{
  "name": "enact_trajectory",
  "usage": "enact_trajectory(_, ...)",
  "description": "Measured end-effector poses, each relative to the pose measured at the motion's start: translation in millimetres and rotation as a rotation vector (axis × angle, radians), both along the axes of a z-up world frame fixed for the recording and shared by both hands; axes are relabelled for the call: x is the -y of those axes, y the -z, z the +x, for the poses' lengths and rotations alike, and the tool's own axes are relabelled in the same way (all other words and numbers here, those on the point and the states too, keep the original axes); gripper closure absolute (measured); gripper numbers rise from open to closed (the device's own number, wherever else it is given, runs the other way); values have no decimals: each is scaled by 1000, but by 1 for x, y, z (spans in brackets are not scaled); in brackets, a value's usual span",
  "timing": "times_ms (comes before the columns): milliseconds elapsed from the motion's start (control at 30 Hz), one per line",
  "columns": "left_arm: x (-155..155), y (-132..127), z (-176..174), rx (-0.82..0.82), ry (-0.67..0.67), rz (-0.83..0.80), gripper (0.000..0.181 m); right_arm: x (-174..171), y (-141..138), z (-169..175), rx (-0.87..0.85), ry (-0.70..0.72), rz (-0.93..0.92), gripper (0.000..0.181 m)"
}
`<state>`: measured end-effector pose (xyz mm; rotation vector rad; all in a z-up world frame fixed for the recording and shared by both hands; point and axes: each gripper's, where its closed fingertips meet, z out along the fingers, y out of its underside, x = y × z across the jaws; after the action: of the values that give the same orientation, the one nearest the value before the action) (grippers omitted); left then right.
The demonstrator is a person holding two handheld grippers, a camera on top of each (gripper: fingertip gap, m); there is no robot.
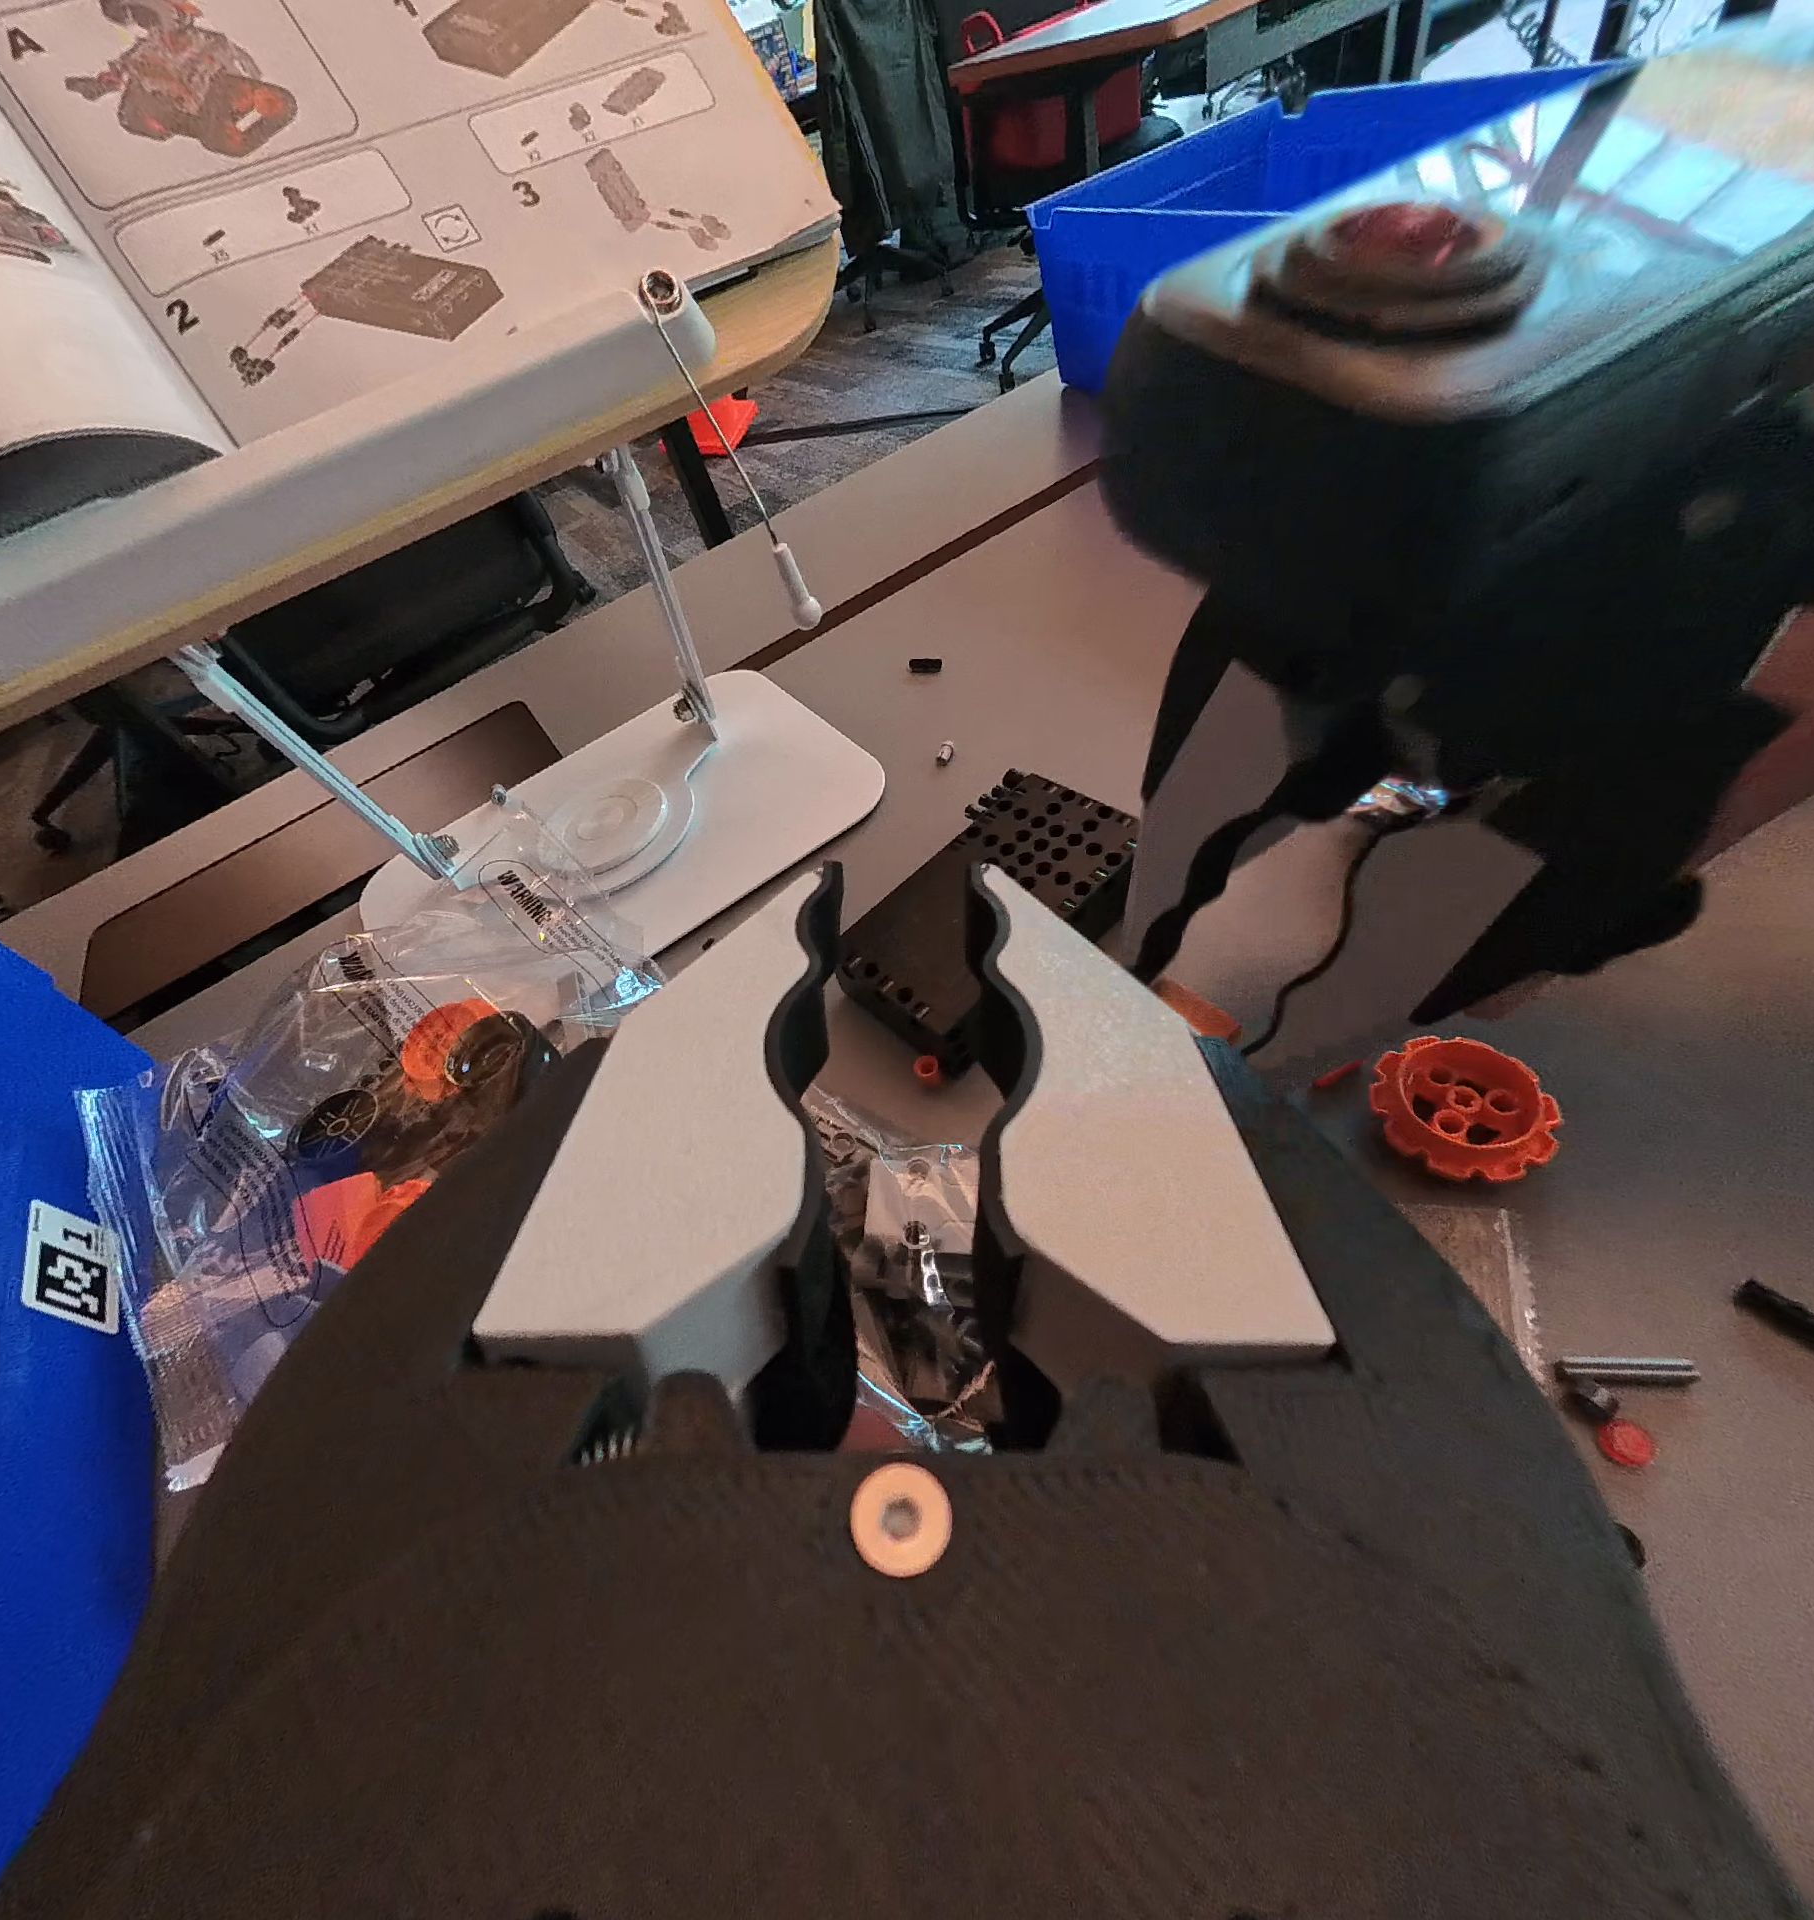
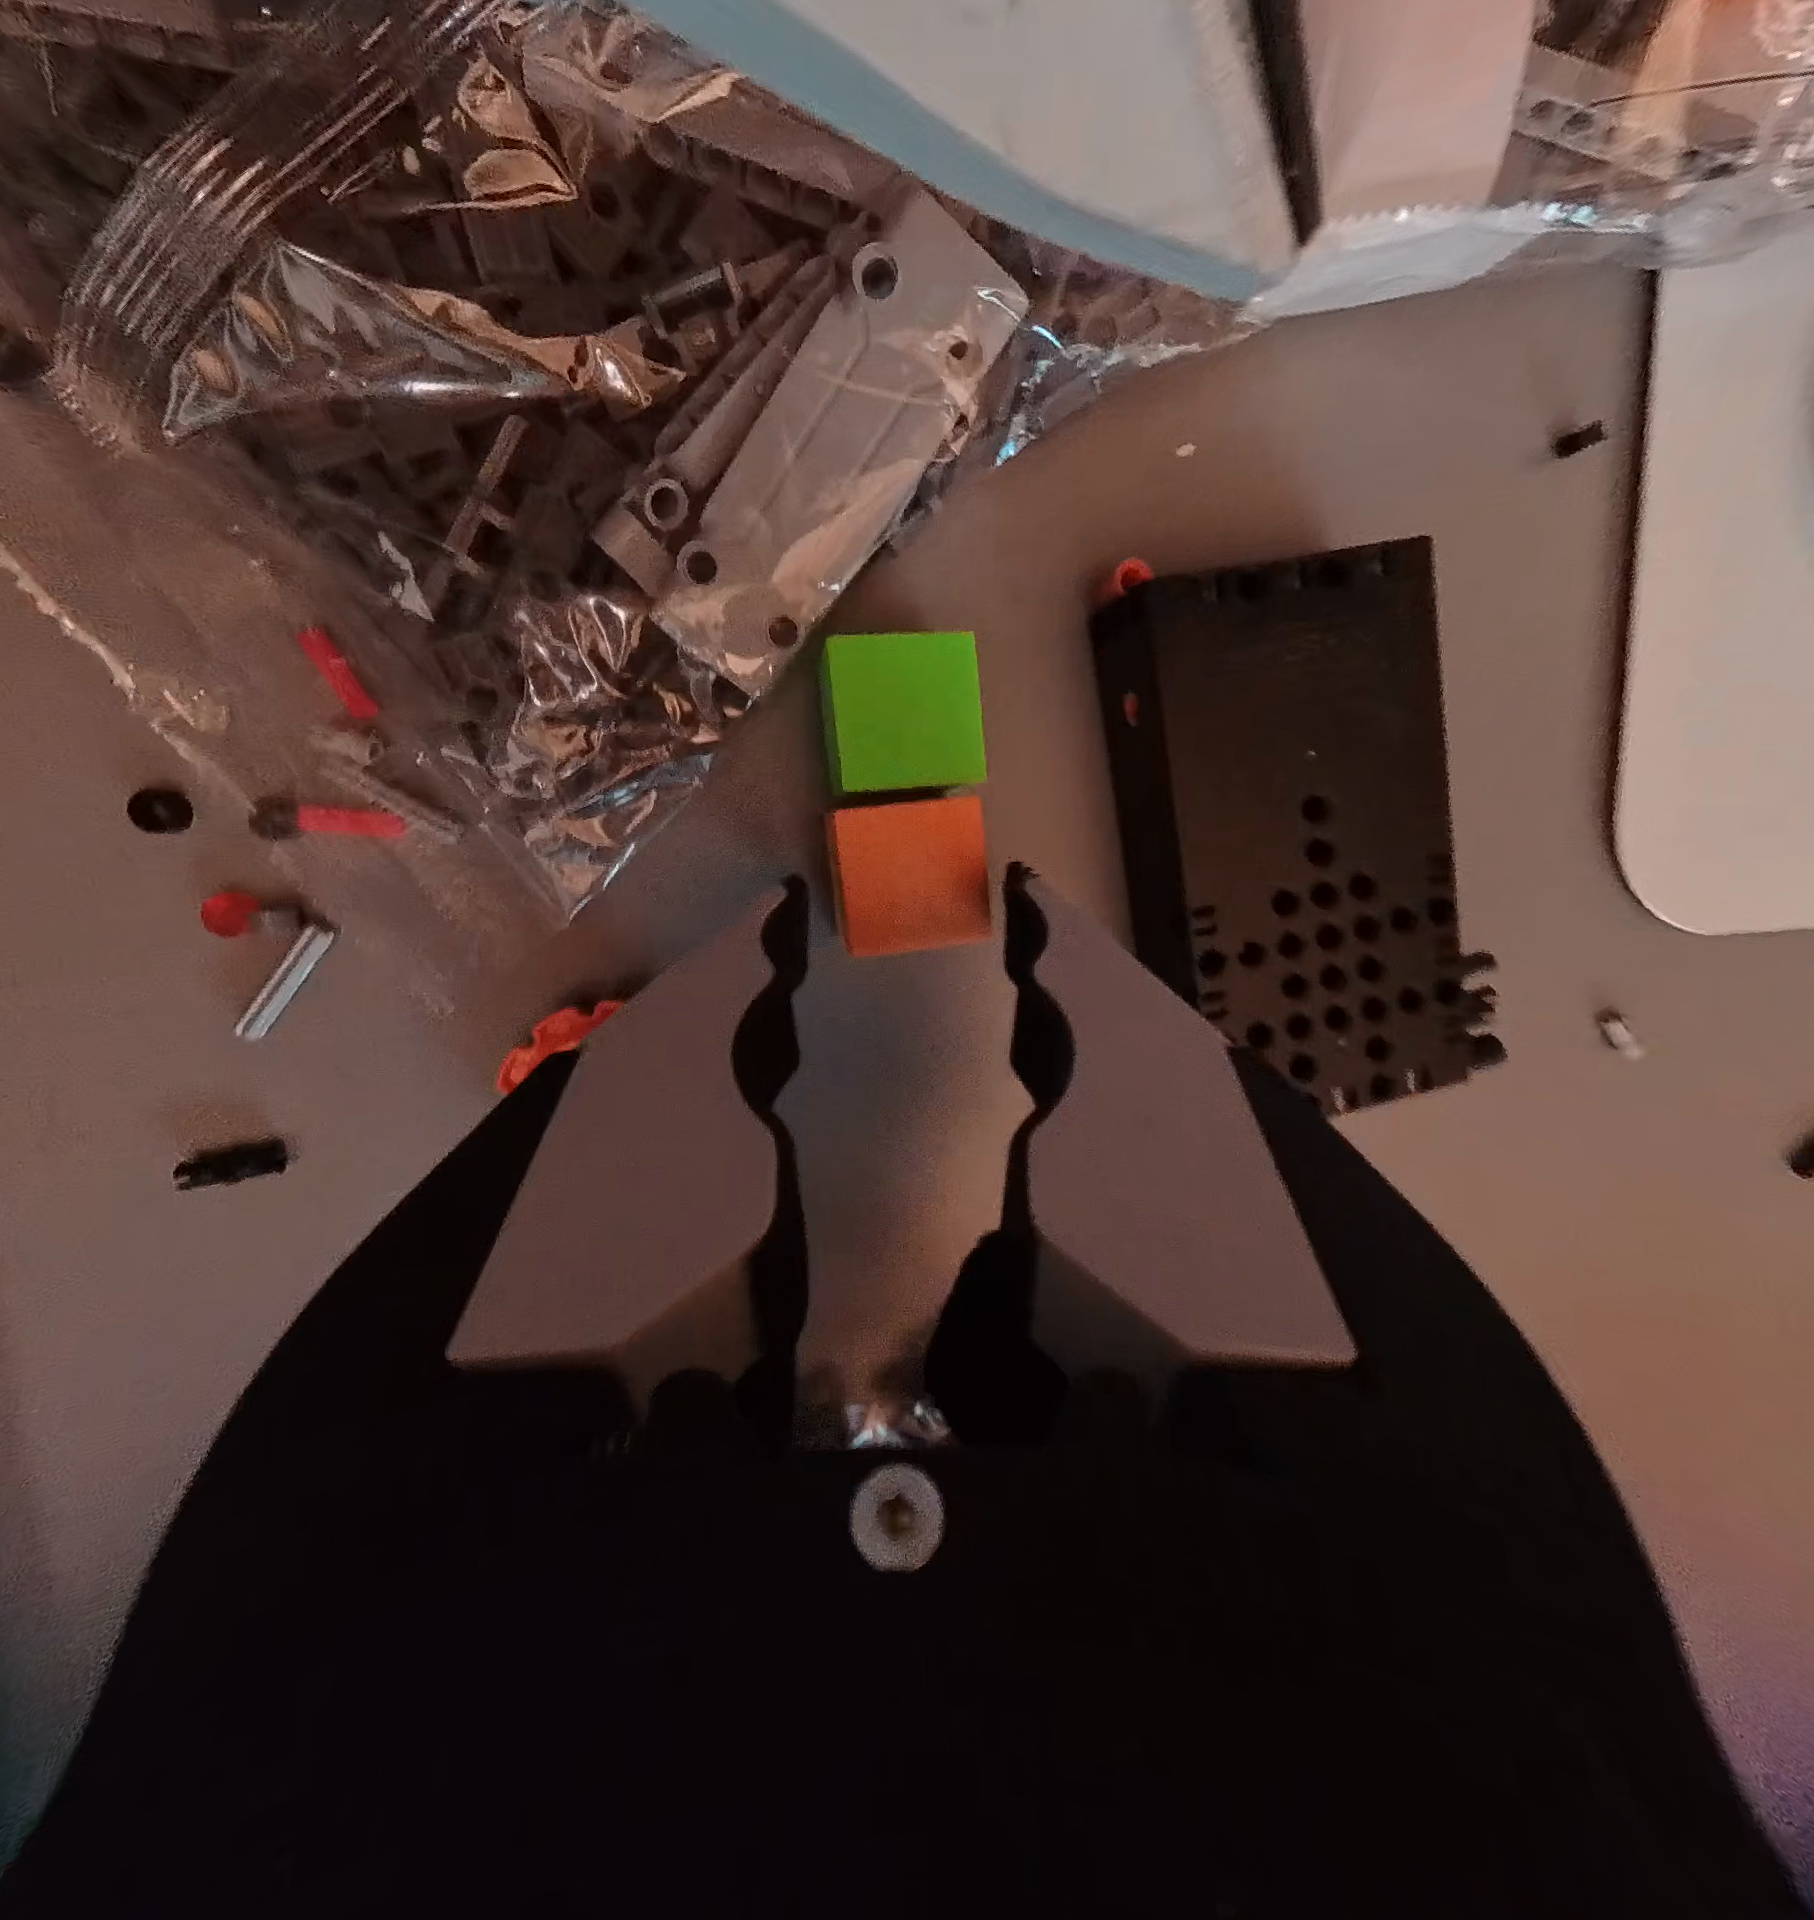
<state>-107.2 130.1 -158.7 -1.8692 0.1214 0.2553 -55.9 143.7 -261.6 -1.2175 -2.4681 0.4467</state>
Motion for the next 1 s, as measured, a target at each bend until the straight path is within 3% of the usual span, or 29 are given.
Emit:
enact_trajectory(33,0,0,0,0,1,2,159,2,3,-2,1,-1,-9,153)
enact_trajectory(167,1,-3,1,2,4,9,159,-4,-12,4,-25,14,-25,154)
enact_trajectory(300,2,-6,3,-6,9,16,159,-46,-78,40,-93,105,20,154)
enact_trajectory(467,3,-7,2,-5,4,20,160,-135,-171,122,-164,333,82,154)
enact_trajectory(567,2,-6,2,-4,3,17,159,-175,-204,169,-161,451,99,153)
enact_trajectory(767,2,-3,1,-7,0,6,159,-218,-213,227,-64,579,100,153)
enact_trajectory(1000,1,-1,1,-8,-2,-4,159,-225,-194,233,-2,587,58,153)
